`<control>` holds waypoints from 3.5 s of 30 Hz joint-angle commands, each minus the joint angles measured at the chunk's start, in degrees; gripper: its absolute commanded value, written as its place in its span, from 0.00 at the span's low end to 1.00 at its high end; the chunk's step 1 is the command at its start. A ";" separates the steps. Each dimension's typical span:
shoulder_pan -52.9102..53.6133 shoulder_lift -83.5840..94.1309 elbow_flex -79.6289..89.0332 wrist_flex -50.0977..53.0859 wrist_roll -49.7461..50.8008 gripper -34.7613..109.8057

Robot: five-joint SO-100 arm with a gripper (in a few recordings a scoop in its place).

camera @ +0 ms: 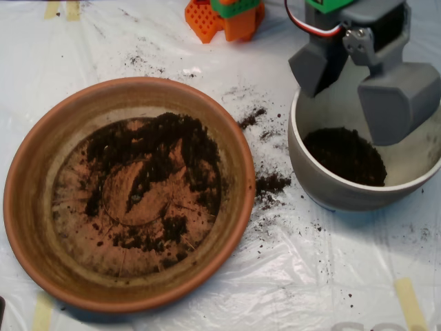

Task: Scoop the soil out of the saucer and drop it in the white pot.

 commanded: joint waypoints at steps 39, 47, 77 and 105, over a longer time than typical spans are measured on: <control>60.38 -0.70 45.62 -38.06 -11.43 0.56; 61.61 -9.23 34.37 -35.86 -10.81 0.56; 62.23 -0.97 49.39 -42.98 -17.93 0.41; 50.80 13.97 56.34 -36.65 -14.50 0.24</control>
